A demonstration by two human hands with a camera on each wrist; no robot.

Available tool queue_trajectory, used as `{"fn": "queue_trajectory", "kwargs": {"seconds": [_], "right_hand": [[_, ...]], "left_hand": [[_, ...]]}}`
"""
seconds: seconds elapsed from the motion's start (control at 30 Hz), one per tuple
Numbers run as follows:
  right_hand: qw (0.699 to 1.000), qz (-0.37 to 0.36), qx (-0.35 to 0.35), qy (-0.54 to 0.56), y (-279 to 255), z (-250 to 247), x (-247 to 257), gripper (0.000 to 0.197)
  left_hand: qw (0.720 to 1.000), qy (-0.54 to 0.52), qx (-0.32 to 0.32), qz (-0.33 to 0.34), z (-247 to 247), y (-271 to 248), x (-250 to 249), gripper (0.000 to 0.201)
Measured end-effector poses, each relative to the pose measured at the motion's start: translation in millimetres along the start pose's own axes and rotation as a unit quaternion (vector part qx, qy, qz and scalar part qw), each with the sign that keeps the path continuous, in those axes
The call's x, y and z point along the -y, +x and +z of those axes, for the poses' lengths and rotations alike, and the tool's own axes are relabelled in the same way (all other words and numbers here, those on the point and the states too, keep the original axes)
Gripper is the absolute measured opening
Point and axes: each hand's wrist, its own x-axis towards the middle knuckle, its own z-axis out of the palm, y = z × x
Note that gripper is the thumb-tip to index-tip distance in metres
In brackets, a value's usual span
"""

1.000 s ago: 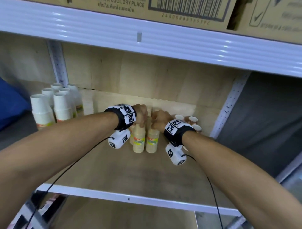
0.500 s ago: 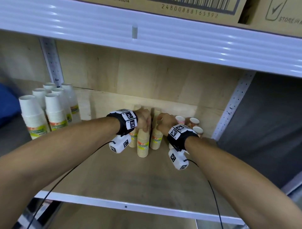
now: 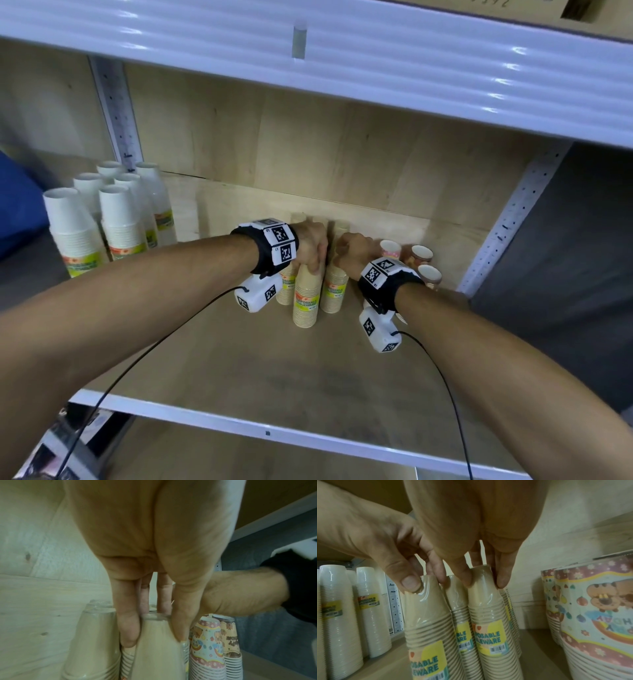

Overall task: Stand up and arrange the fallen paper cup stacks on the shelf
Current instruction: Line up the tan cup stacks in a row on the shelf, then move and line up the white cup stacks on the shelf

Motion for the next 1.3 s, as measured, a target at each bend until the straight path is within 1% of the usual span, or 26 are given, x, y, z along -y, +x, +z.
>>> {"fn": "queue_trajectory", "kwargs": {"seconds": [0.17,0.33,0.53,0.73,0.93,1.03,1.13,1.3], "right_hand": [[1.0,-0.001,-0.011,0.017,0,0,-1,0.018],[0.999,0.001,-0.032,0.028,1,-11,2,0.031],[0.998,-0.023,-0.055,0.025,5,-28,26,0.033],[0.995,-0.075,-0.056,0.036,8,-28,76,0.037],[0.988,-0.142,-0.049,0.049,11,-16,141,0.036],[0.983,-0.171,-0.037,0.058,10,-10,176,0.032],[0.977,-0.203,-0.02,0.056,9,-2,209,0.027],[0.961,-0.265,-0.022,0.074,3,12,256,0.028]], "left_hand": [[1.0,-0.012,-0.011,0.004,1,1,1,0.026],[0.999,-0.042,-0.029,-0.006,-5,-7,4,0.029],[0.996,-0.035,-0.071,-0.037,-36,-30,13,0.029],[0.99,-0.022,-0.115,-0.076,-79,-73,35,0.034],[0.976,-0.028,-0.168,-0.132,-114,-127,81,0.033],[0.967,-0.021,-0.193,-0.165,-125,-154,108,0.03],[0.958,0.009,-0.211,-0.193,-131,-180,134,0.029],[0.94,0.033,-0.242,-0.237,-134,-215,174,0.028]]}}
